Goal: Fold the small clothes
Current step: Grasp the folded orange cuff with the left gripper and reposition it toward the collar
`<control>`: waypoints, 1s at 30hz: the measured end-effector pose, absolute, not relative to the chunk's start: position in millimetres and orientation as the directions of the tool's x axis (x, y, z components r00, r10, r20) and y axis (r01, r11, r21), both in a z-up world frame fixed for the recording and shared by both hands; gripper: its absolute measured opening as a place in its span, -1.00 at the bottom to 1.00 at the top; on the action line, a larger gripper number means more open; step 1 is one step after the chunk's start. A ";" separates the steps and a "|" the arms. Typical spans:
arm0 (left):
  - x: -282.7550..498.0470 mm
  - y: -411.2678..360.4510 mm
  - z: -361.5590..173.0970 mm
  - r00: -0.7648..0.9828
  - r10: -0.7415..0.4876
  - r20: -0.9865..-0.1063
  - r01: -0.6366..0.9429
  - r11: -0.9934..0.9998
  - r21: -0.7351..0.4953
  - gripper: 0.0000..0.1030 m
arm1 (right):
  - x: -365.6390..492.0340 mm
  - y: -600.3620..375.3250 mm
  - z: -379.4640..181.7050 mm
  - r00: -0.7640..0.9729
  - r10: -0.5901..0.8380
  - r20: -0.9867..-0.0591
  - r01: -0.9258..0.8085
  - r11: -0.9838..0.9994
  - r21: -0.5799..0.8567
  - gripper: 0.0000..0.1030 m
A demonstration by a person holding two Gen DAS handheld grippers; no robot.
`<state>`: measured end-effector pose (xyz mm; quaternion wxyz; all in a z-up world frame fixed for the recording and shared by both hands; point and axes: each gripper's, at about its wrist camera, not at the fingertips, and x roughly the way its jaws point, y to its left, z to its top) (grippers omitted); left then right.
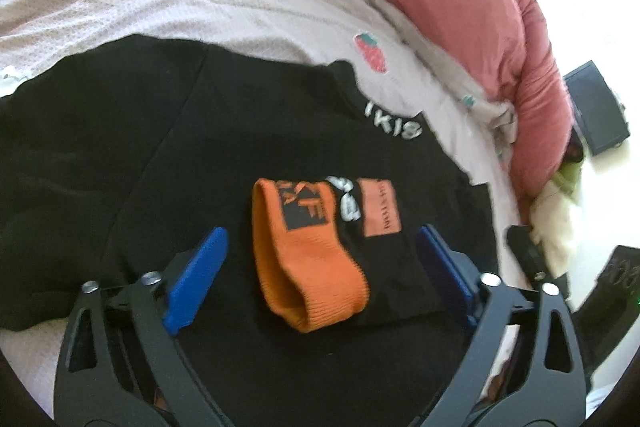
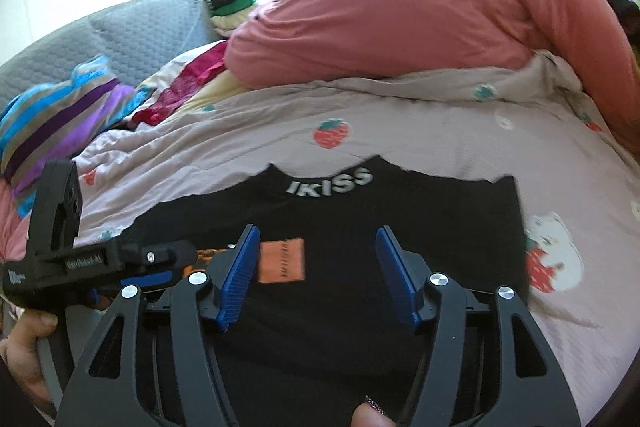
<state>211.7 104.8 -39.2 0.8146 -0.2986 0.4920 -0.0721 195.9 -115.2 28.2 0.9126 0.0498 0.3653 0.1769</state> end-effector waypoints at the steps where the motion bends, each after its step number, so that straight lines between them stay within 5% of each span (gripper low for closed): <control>1: 210.7 103.5 -41.4 0.502 -0.404 -0.765 -0.178 0.817 -0.549 0.39 | 194.9 -118.7 27.5 0.671 0.356 -0.650 -0.280 0.934 0.223 0.15; 5: 208.3 93.8 -44.5 0.502 -0.365 -0.784 -0.168 0.848 -0.503 0.03 | 189.4 -140.3 24.1 0.677 0.343 -0.652 -0.242 0.939 0.243 0.15; 7: 208.9 89.5 -46.8 0.495 -0.374 -0.784 -0.155 0.850 -0.503 -0.51 | 187.4 -148.4 23.2 0.679 0.336 -0.653 -0.225 0.942 0.250 0.15; 10: 209.4 79.9 -46.2 0.501 -0.350 -0.791 -0.118 0.878 -0.464 -0.81 | 184.5 -162.6 22.9 0.685 0.326 -0.652 -0.198 0.944 0.264 0.15; 21: 197.3 103.7 -5.8 0.595 -0.293 -0.749 -0.090 0.901 -0.424 -0.87 | 184.1 -209.5 17.3 0.707 0.227 -0.670 -0.087 0.968 0.236 0.15; 30: 194.1 100.5 -3.7 0.602 -0.159 -0.783 -0.112 0.954 -0.279 -0.51 | 194.4 -184.2 -4.1 0.649 0.213 -0.731 -0.144 0.977 0.156 0.15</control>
